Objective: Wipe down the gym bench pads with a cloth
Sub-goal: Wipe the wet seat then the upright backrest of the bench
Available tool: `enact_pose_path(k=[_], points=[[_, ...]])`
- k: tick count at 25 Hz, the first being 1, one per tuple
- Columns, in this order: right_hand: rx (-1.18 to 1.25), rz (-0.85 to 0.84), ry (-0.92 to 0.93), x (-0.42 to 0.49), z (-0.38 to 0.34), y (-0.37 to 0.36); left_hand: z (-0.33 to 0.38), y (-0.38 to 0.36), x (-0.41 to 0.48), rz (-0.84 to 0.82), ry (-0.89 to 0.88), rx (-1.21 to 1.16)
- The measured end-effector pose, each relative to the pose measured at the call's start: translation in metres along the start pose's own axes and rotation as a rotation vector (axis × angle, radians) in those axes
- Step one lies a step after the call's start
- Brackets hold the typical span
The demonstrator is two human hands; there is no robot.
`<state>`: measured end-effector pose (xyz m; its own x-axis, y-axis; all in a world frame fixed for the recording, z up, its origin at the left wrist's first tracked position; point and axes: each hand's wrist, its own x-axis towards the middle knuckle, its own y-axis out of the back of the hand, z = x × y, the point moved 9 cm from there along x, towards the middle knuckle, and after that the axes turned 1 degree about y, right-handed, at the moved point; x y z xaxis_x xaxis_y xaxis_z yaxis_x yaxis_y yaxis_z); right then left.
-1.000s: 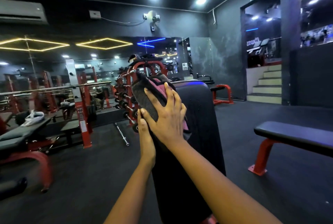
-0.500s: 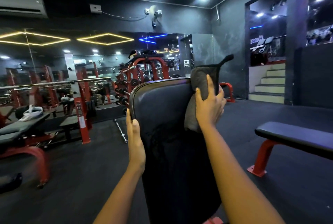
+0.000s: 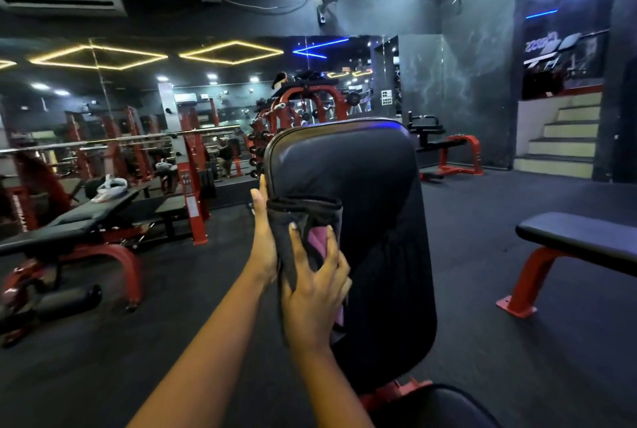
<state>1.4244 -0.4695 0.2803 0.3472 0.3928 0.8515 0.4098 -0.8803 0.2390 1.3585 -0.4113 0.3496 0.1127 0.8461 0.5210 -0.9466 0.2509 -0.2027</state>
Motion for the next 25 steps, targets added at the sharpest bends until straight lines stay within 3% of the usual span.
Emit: enact_pose_path(k=[3, 9, 12, 19, 25], points=[[0.043, 0.02, -0.03, 0.006, 0.012, 0.002, 0.006, -0.003, -0.008, -0.002, -0.057, 0.07], [0.023, 0.118, -0.149, 0.033, 0.093, 0.022, -0.039, 0.013, -0.035, 0.03, -0.005, 0.474], [0.053, 0.21, -0.295, 0.045, 0.148, 0.038, -0.069, 0.011, -0.057, 0.062, 0.029, 0.448], [0.149, 0.231, -0.589, 0.053, 0.226, 0.042, -0.095, 0.019, -0.065, 0.088, 0.092, 0.387], [0.163, 0.205, -0.458, -0.018, 0.171, 0.03, -0.092, 0.017, -0.065, 0.093, 0.049, 0.353]])
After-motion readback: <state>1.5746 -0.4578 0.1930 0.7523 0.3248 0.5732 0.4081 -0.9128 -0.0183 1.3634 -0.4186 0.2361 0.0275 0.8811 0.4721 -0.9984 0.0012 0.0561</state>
